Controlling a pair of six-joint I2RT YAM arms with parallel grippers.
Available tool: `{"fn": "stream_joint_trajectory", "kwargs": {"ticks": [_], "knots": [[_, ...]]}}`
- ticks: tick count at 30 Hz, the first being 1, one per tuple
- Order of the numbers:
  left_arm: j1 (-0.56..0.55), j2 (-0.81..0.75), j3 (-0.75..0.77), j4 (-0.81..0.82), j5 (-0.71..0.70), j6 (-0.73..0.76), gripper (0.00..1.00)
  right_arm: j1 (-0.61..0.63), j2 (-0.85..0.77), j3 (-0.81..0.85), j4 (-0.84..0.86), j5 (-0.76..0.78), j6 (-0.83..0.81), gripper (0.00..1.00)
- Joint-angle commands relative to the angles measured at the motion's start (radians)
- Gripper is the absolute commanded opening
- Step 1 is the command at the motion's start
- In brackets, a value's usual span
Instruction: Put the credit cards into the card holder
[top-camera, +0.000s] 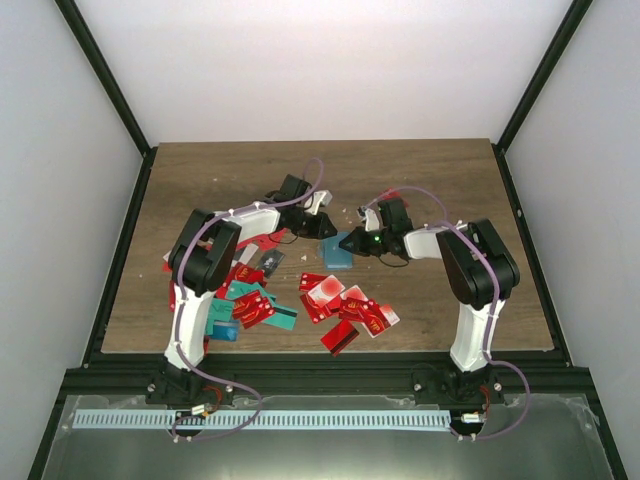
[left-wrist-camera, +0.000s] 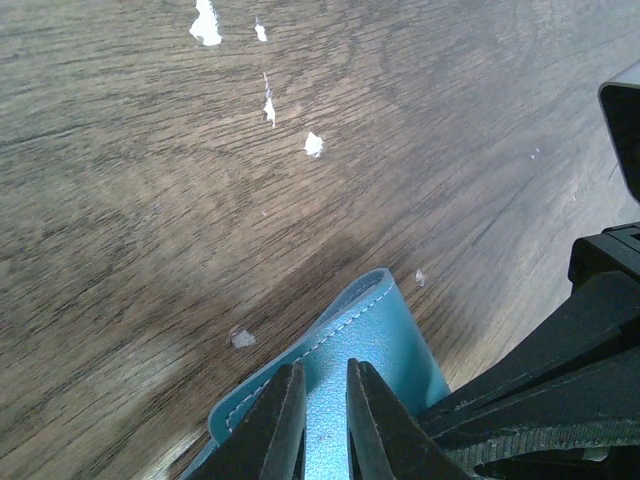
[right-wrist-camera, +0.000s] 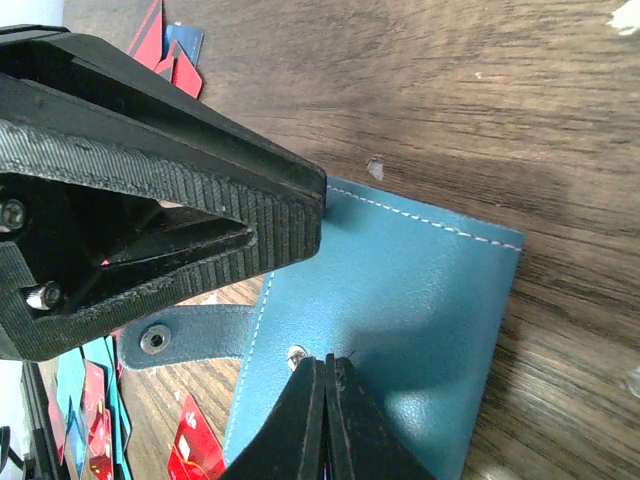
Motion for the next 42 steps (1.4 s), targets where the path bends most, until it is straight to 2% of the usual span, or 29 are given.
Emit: {"fn": "stream_joint_trajectory", "kwargs": {"ticks": [1,10,17,25,42], "knots": [[-0.002,0.015,-0.004,-0.011,-0.017,0.002,0.15,0.018,0.002,0.036,-0.085,0.051,-0.025,0.02],[-0.003,-0.009,-0.049,0.012,-0.083,-0.004,0.12,0.05,-0.086,0.075,-0.157,0.043,-0.031,0.03],[-0.004,-0.004,-0.054,0.025,-0.075,-0.015,0.11,0.135,-0.14,0.119,-0.205,0.073,-0.021,0.14],[-0.004,-0.017,-0.063,0.041,-0.027,-0.042,0.09,0.184,-0.105,0.171,-0.243,0.17,-0.016,0.23],[-0.002,-0.023,-0.053,0.037,0.033,-0.042,0.09,0.235,-0.032,0.231,-0.268,0.311,-0.023,0.25]]}}
